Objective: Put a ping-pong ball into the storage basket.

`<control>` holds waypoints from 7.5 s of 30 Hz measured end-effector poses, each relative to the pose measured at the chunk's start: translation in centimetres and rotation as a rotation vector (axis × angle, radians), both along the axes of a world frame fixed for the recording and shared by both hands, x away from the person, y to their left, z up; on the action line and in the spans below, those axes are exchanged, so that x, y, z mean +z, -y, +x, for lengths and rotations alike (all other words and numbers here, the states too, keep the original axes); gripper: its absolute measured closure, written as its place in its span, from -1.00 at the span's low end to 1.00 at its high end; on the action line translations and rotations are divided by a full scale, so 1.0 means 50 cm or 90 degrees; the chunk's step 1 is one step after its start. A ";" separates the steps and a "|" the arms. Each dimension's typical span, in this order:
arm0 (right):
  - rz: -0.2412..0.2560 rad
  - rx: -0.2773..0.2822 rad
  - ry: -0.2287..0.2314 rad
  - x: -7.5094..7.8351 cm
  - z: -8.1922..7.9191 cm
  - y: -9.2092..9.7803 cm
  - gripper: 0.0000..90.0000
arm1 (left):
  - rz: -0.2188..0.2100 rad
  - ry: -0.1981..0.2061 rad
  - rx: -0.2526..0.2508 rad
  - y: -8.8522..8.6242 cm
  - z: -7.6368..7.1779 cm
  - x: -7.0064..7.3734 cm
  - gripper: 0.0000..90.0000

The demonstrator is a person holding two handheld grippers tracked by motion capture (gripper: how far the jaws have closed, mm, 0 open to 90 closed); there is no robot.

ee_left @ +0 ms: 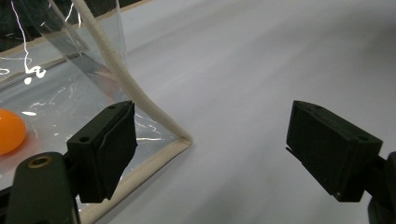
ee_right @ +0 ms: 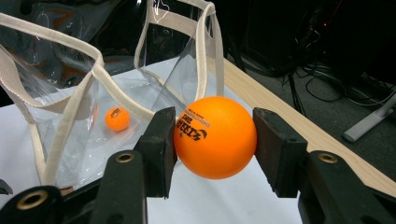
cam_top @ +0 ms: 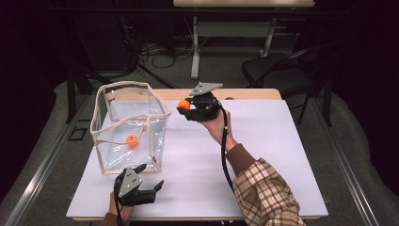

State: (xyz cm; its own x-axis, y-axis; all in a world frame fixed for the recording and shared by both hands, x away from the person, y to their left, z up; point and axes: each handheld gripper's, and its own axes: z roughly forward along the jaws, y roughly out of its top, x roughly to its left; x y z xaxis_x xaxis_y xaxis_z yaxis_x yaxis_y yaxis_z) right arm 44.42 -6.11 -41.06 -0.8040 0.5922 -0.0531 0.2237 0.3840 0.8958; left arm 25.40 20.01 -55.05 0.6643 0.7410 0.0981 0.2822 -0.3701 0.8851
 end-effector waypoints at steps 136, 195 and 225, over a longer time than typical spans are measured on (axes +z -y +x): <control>-0.037 0.047 0.015 0.039 0.030 -0.185 0.13 | -0.005 0.001 -0.005 0.001 0.001 0.001 -0.64; -0.023 0.064 -0.069 0.011 0.006 -0.047 -0.84 | -0.002 -0.003 0.001 0.001 0.000 0.001 -0.64; -0.070 0.031 -0.075 -0.072 -0.067 0.072 -1.00 | -0.003 -0.001 -0.002 0.000 -0.002 0.001 -0.64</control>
